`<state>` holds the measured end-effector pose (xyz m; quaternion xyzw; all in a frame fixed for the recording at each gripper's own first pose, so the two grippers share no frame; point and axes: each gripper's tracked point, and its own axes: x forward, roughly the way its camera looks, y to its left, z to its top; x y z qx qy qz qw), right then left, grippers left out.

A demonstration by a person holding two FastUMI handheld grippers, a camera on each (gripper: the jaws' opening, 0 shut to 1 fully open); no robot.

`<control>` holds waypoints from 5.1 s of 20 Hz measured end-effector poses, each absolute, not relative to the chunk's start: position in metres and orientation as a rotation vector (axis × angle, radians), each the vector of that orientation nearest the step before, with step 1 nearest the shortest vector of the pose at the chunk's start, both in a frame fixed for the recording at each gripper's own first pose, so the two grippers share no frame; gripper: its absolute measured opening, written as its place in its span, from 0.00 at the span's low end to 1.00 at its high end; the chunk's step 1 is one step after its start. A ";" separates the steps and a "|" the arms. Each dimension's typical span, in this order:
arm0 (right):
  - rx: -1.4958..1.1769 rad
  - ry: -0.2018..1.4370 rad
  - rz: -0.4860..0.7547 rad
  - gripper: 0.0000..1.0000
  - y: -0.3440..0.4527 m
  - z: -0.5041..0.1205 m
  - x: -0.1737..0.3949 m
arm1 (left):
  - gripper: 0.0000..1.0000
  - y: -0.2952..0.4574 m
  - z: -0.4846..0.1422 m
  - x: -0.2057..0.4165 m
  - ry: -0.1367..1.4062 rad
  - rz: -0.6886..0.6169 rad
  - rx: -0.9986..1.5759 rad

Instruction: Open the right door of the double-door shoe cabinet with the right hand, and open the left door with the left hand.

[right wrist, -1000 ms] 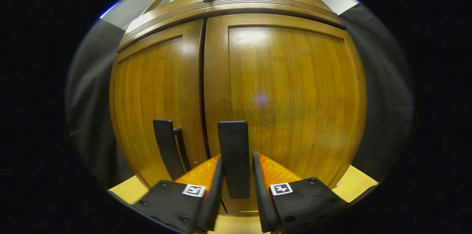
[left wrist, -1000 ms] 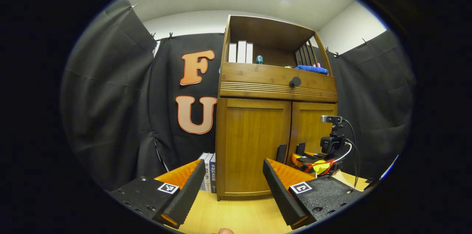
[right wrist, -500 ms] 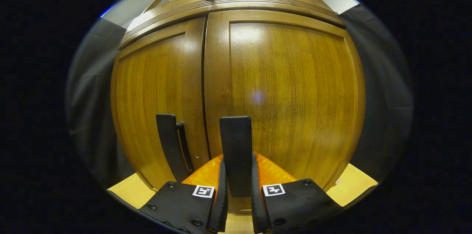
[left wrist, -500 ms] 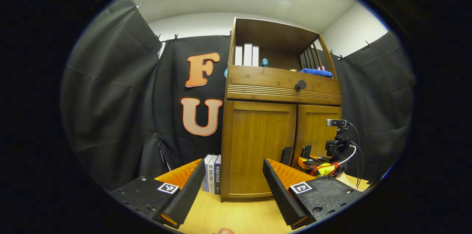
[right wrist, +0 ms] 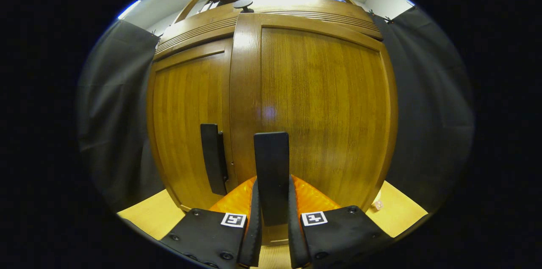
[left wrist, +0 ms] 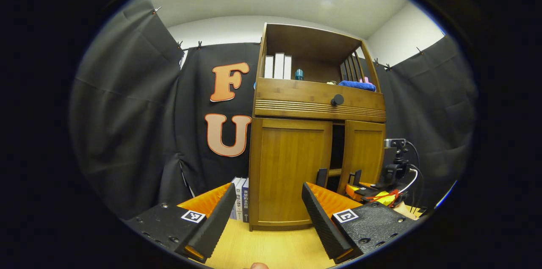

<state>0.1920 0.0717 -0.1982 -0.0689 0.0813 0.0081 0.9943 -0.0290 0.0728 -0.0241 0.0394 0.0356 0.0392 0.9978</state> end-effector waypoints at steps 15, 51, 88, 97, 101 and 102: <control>-0.109 0.145 0.045 0.29 0.028 -0.185 0.113 | 0.92 0.037 -0.032 -0.034 0.087 0.058 0.071; -0.062 0.125 -0.086 0.04 -0.133 -0.155 0.021 | 0.92 -0.082 -0.030 -0.032 0.084 -0.083 0.079; -0.081 -0.003 -0.236 0.81 -0.213 -0.116 -0.046 | 0.92 -0.061 -0.197 0.181 0.202 0.041 0.085; -0.106 -0.027 -0.257 0.99 -0.218 -0.108 -0.045 | 0.92 -0.067 -0.224 0.220 0.241 0.036 0.108; -0.109 -0.040 -0.252 0.99 -0.220 -0.106 -0.047 | 0.90 -0.067 -0.236 0.232 0.265 0.032 0.107; -0.108 -0.044 -0.251 0.99 -0.220 -0.105 -0.046 | 0.86 -0.066 -0.239 0.235 0.271 0.033 0.106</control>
